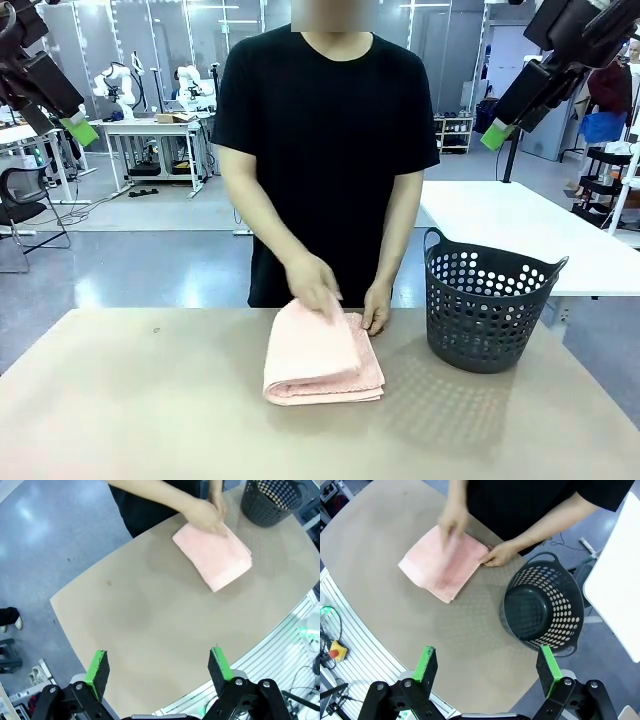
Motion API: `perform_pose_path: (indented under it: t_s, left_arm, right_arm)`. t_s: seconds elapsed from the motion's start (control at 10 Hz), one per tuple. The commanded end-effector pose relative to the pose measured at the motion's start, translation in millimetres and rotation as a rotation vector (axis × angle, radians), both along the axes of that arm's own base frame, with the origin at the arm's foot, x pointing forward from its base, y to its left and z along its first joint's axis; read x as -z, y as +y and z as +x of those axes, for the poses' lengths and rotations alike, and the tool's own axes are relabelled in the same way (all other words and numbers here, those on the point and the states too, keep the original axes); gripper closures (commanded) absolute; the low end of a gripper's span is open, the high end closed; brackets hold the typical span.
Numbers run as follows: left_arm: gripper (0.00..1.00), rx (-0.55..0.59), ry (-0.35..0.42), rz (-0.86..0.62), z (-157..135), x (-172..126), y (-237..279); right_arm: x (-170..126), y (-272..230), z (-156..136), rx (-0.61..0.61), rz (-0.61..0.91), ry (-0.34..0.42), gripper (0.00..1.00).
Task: Fold the towel.
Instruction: Pick up the 100 cm Hotel Towel and place it on the left side of the table.
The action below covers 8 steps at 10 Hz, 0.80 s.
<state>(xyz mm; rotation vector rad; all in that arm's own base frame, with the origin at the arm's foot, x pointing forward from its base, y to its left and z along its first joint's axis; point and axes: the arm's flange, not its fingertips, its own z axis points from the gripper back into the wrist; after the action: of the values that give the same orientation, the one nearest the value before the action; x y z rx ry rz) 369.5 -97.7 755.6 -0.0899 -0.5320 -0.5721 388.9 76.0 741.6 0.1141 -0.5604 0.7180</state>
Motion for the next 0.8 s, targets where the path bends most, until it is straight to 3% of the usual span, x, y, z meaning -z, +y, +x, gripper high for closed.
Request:
perform_pose_path:
  t_s: [0.0,0.7]
  left_arm:
    - [0.00,0.000,0.008,-0.002,0.4,-3.2,1.3]
    - [0.00,0.000,0.008,-0.002,0.4,-3.2,1.3]
  right_arm:
    - [0.0,-1.0,0.2,0.006,0.005,0.001,0.00]
    - [0.0,-1.0,0.2,0.006,0.005,0.001,0.00]
